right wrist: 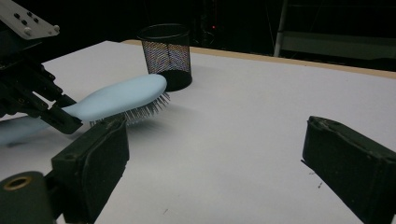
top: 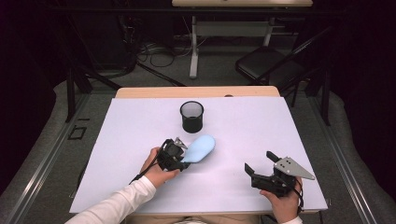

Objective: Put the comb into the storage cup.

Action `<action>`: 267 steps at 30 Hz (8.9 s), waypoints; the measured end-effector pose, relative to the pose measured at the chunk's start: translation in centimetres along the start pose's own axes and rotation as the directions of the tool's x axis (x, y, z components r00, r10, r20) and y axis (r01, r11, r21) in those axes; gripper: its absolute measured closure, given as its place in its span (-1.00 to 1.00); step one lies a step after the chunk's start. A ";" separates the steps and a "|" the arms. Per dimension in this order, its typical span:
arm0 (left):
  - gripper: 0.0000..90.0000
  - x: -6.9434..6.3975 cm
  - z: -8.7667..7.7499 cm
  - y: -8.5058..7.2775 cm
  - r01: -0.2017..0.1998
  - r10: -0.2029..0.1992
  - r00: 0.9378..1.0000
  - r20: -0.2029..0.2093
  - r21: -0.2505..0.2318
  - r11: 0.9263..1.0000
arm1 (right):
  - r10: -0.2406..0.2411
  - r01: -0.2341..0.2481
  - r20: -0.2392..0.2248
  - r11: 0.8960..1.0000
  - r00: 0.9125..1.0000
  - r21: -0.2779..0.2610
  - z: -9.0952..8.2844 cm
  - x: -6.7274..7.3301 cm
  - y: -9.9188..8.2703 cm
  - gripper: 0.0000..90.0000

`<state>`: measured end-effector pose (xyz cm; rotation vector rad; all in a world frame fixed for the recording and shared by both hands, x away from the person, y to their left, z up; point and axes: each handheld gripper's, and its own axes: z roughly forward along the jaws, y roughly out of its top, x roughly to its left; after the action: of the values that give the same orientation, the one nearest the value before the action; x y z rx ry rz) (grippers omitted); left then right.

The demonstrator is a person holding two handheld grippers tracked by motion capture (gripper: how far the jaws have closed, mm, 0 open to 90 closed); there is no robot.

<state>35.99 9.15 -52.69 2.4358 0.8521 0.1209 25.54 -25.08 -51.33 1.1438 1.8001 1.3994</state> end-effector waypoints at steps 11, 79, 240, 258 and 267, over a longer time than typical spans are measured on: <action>0.55 -0.4 -0.8 0.2 -0.004 0.003 1.000 -0.014 -0.074 0.997 | 0.002 -0.002 0.001 1.000 1.000 0.000 0.0 0.0 0.0 -0.85; 0.55 -1.2 -5.7 4.0 0.003 -0.023 0.999 -0.029 -0.545 0.839 | 0.022 -0.023 0.015 1.000 1.000 0.006 0.2 -0.3 -0.2 -0.84; 0.55 -0.5 -6.2 2.4 0.011 -0.044 0.998 -0.036 -0.648 0.762 | 0.280 -0.180 -0.305 0.931 0.910 0.316 11.3 3.4 17.5 -1.00; 0.55 -0.5 -6.4 2.4 0.013 -0.044 0.999 -0.031 -0.654 0.756 | 0.327 -0.215 -0.304 0.912 0.895 0.350 12.9 3.5 18.8 -0.93; 0.54 -0.5 -6.3 2.4 0.016 -0.046 0.998 -0.030 -0.654 0.756 | 0.349 -0.227 -0.310 0.901 0.884 0.369 13.3 3.4 19.2 -0.87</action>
<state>35.27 10.22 -46.09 1.7541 0.7104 0.3949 40.46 -14.38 -36.50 1.4462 2.2633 1.6190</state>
